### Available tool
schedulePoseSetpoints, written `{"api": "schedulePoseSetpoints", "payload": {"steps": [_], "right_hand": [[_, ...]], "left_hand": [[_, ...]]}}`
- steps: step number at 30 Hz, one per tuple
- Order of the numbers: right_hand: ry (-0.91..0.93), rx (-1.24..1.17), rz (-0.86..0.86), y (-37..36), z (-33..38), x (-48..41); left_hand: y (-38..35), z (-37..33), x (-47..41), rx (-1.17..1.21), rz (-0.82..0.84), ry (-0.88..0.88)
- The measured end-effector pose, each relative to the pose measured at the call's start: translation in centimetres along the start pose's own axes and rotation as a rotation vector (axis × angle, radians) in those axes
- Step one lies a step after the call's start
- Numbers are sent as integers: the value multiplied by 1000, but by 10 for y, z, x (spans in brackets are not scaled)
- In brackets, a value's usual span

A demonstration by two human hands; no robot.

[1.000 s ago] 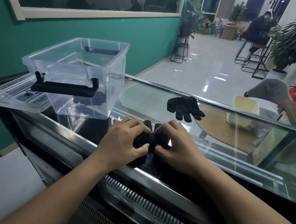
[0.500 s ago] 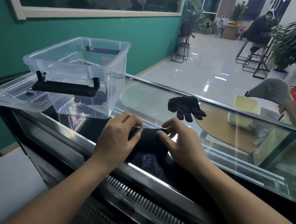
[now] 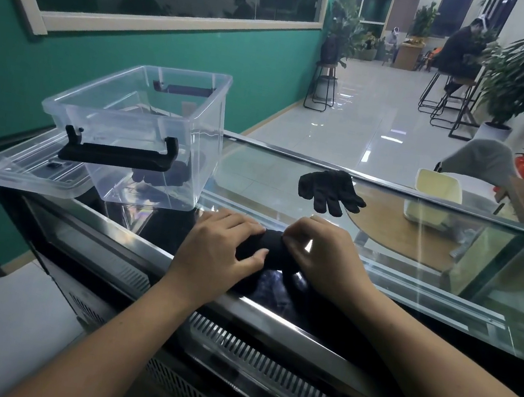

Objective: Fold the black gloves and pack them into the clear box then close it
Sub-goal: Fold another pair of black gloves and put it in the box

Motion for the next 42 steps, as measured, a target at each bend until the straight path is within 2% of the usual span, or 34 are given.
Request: {"api": "schedulePoseSetpoints", "payload": {"steps": [3,7,12,20,25,31,38,42], "right_hand": [[-2,-18,5,1,0,0],[-5,-50,17,3,1,1],[-29,-75,34,4,-1,2],[-100,-75,13,7,-8,1],[-135,-90,5,8,-10,3],[-139,-94,34,6,-10,3],[-145,-100,54,6,-9,4],[-147,-101,51,7,-9,3]], "left_hand": [[-1,-2,0,-39,37,-17],[-4,-6,-1,52,79,-58],[-9,-8,-5,46,115,-127],[-7,-15,-12,-25,79,-216],[1,-4,-22,-20,76,-202],[41,11,-59,-67,34,-235],[133,18,-126,-199,-102,-320],[171,40,-145,-258,-146,-306]]}}
Point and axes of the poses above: each hand's wrist, its own x-axis away from the middle knuckle, its own y-axis out of the back of the hand, z = x × y, the point moved 7 cm from there along -x, towards the middle knuckle, and after that the axes turned 6 degrees about -y, right-handed, at the moved point
